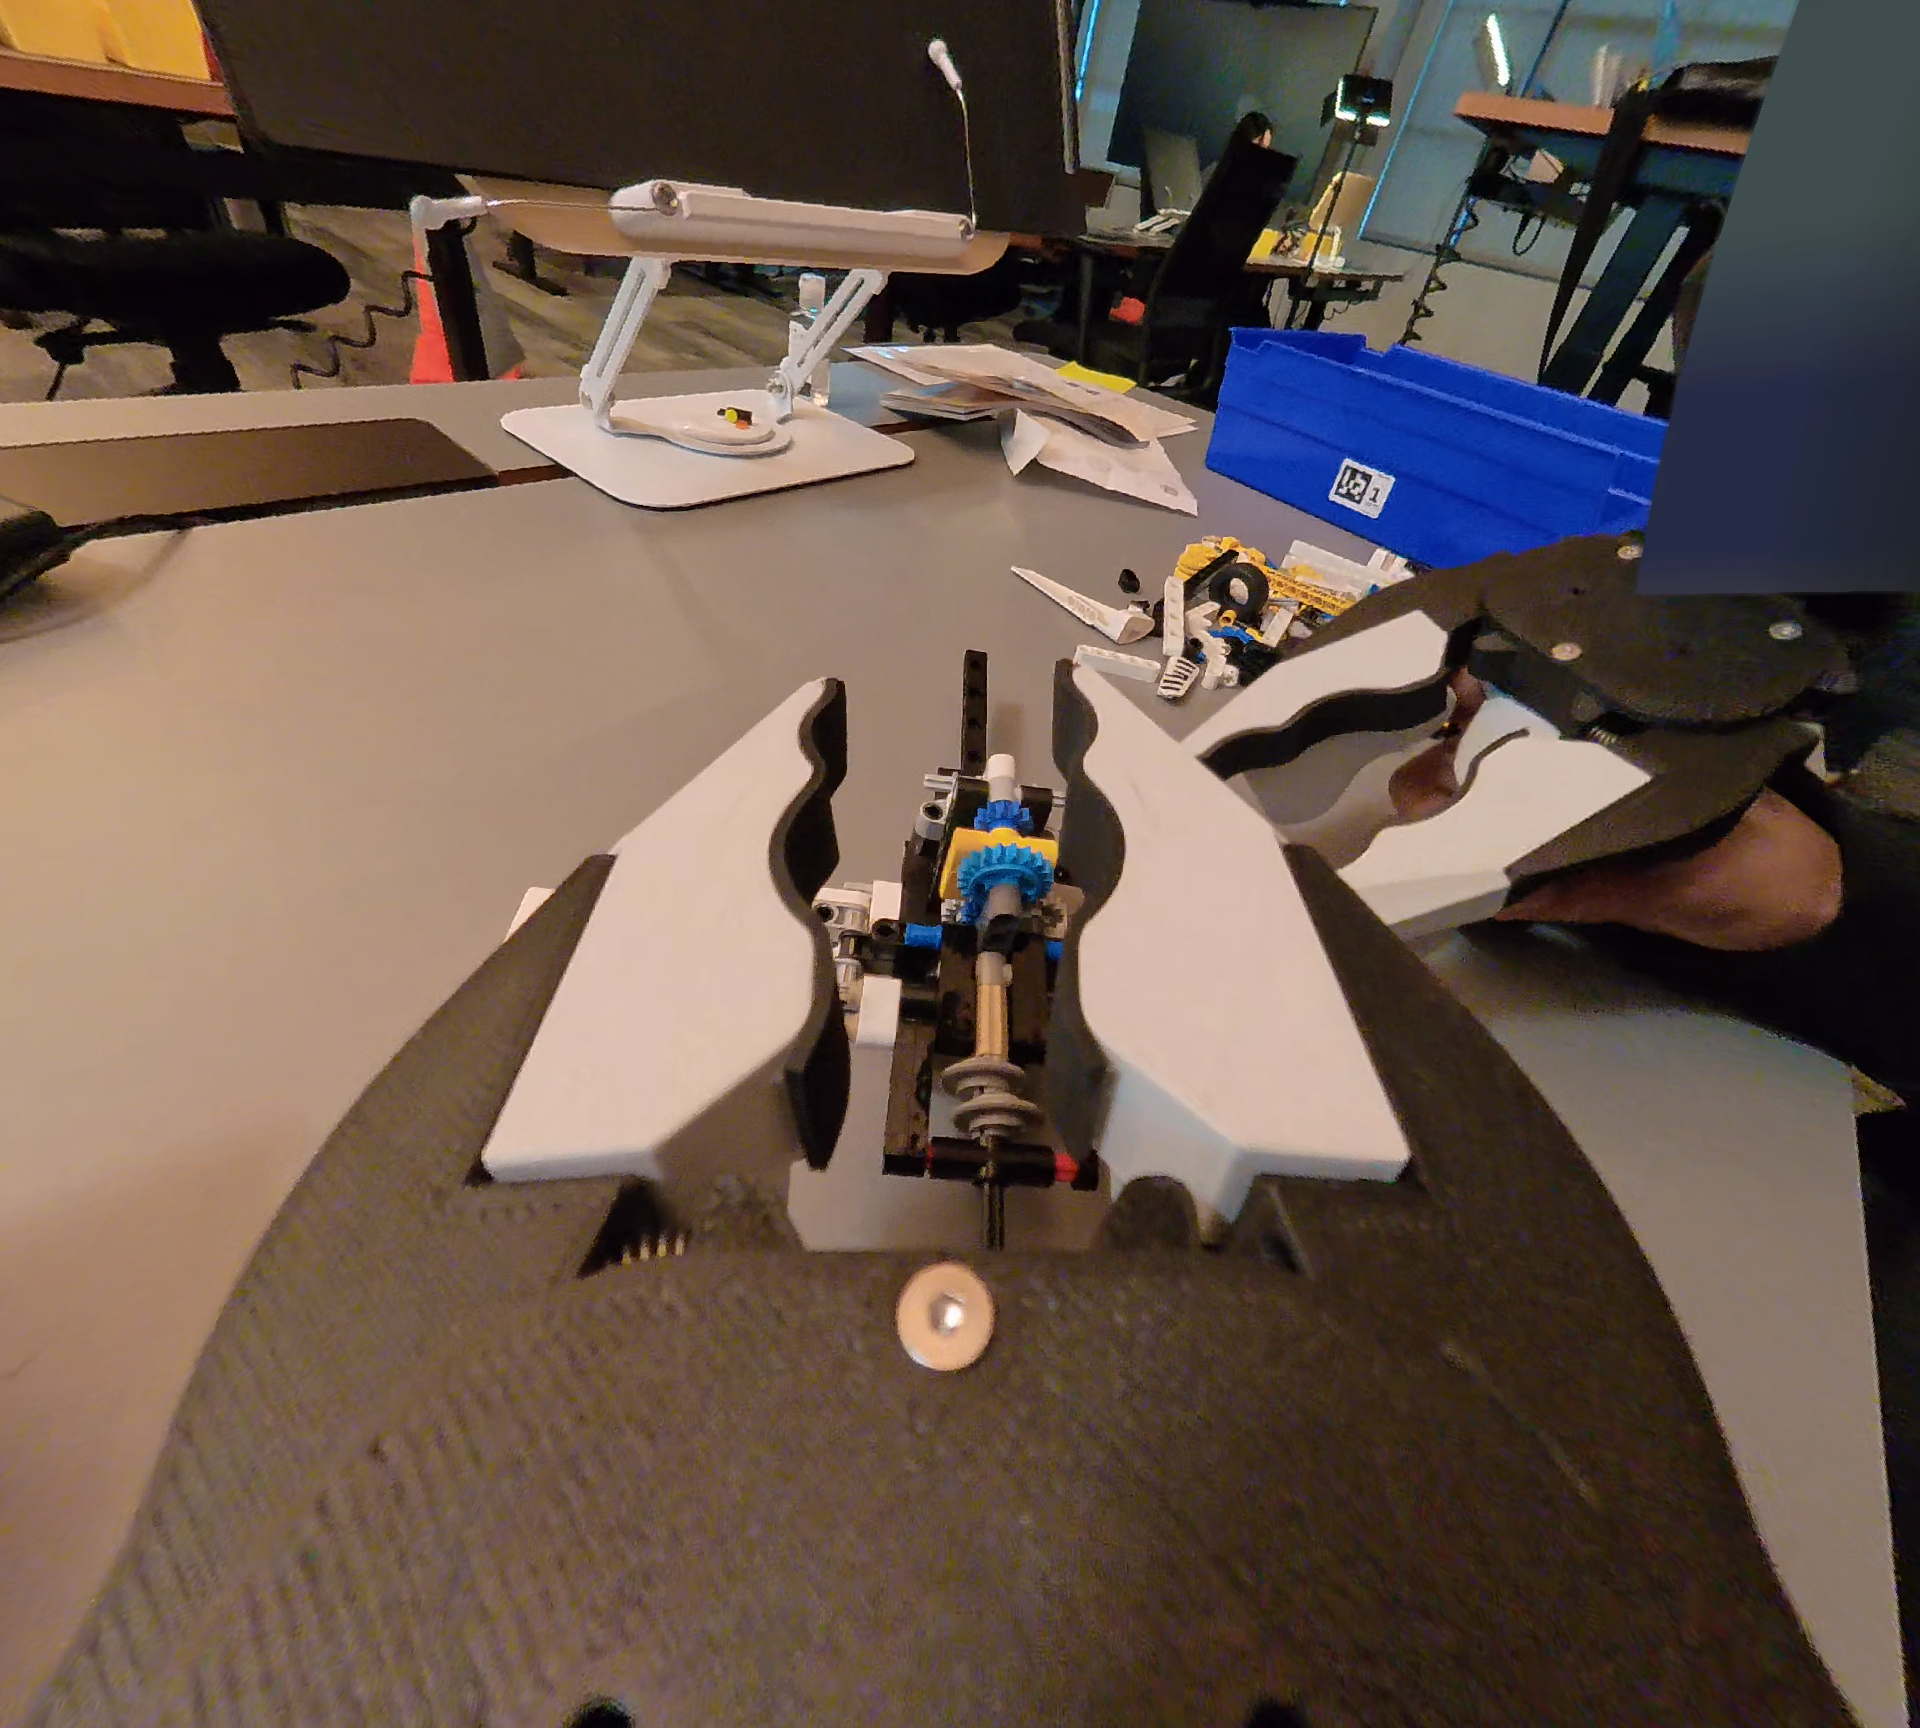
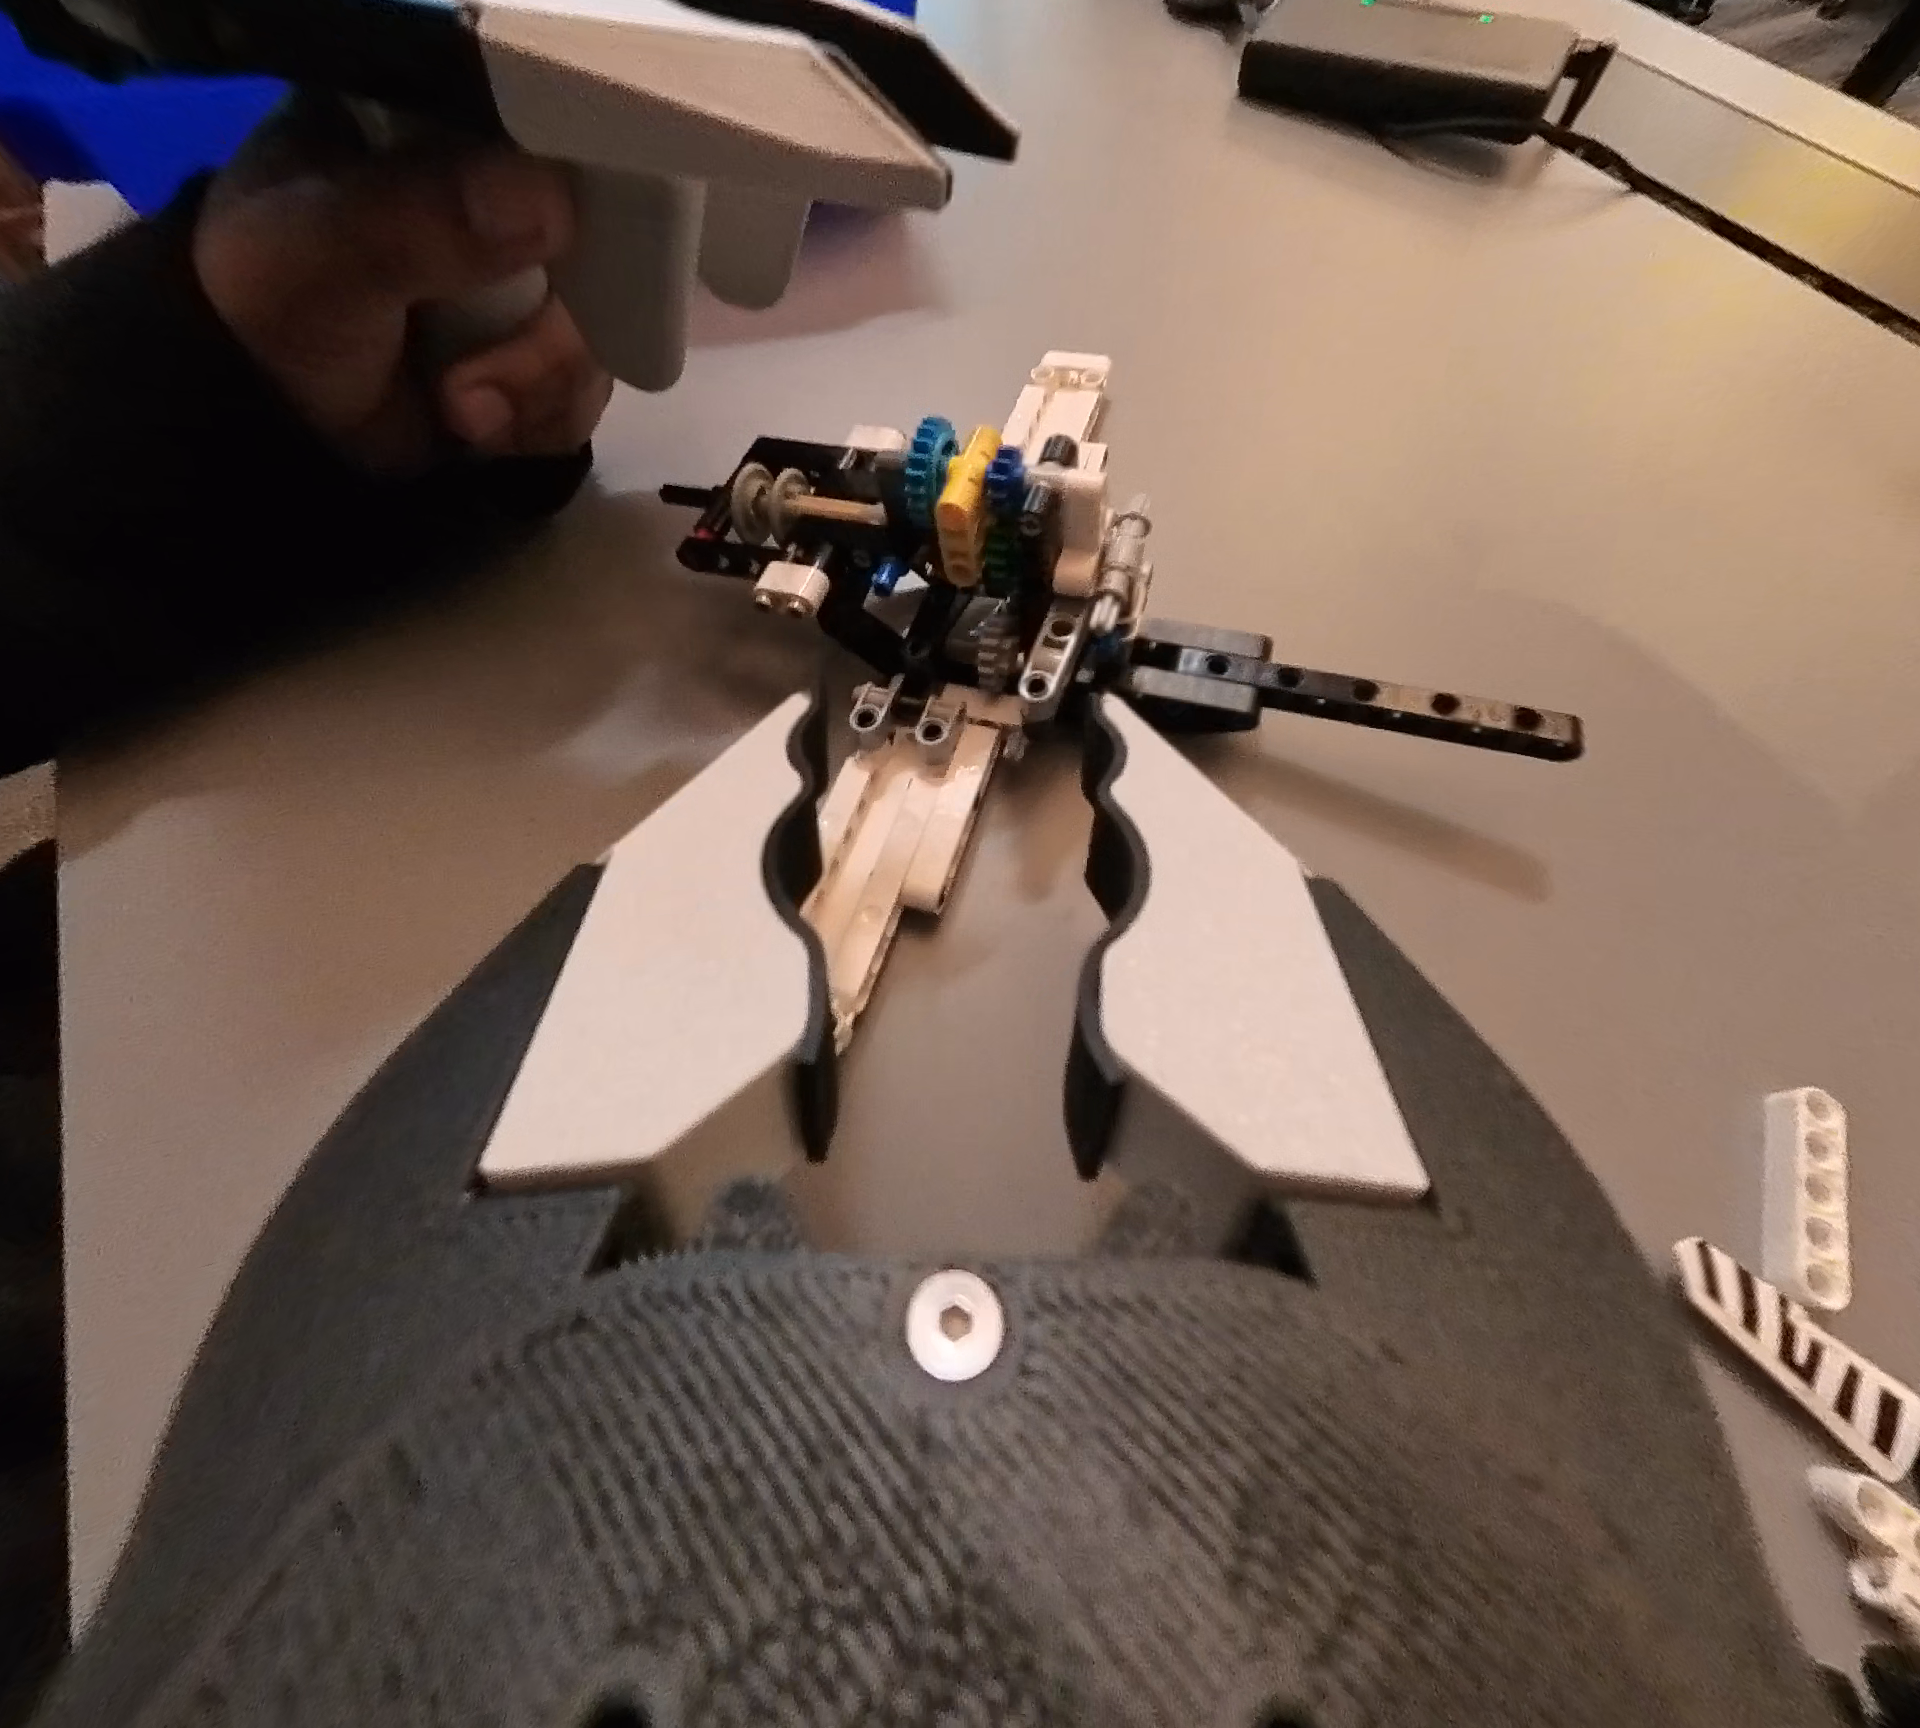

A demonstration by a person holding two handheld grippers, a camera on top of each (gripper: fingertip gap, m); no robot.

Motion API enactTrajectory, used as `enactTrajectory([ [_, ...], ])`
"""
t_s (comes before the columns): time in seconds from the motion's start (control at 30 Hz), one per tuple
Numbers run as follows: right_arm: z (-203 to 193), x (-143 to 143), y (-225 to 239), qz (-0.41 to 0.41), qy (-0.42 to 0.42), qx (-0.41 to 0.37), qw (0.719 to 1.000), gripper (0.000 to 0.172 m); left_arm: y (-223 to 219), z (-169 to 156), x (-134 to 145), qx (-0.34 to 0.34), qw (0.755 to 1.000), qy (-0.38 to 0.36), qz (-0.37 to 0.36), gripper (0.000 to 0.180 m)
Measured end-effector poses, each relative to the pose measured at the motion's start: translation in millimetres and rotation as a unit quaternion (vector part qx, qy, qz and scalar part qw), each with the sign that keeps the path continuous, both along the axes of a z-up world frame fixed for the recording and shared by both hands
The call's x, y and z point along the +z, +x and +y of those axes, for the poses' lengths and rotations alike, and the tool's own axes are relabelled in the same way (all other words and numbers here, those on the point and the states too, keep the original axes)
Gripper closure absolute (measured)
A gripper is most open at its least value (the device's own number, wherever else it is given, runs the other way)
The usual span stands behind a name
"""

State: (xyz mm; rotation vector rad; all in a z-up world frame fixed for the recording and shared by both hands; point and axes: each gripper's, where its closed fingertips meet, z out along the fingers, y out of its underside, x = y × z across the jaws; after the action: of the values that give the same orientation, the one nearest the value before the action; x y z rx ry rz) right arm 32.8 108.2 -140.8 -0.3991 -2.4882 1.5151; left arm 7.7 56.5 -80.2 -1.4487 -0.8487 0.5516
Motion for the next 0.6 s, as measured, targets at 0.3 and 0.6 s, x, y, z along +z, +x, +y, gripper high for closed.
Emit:
enactTrajectory([
  [0.3,1,-15,0,-0.036,0.038,-0.005,0.999,0.123,0,1,-2,-0.002,1.0,-0.004,-0.004,0.141],
  [0.6,1,-24,1,-0.042,0.066,-0.003,0.997,0.131,-1,3,-6,-0.006,1.0,-0.007,-0.012,0.141],
])
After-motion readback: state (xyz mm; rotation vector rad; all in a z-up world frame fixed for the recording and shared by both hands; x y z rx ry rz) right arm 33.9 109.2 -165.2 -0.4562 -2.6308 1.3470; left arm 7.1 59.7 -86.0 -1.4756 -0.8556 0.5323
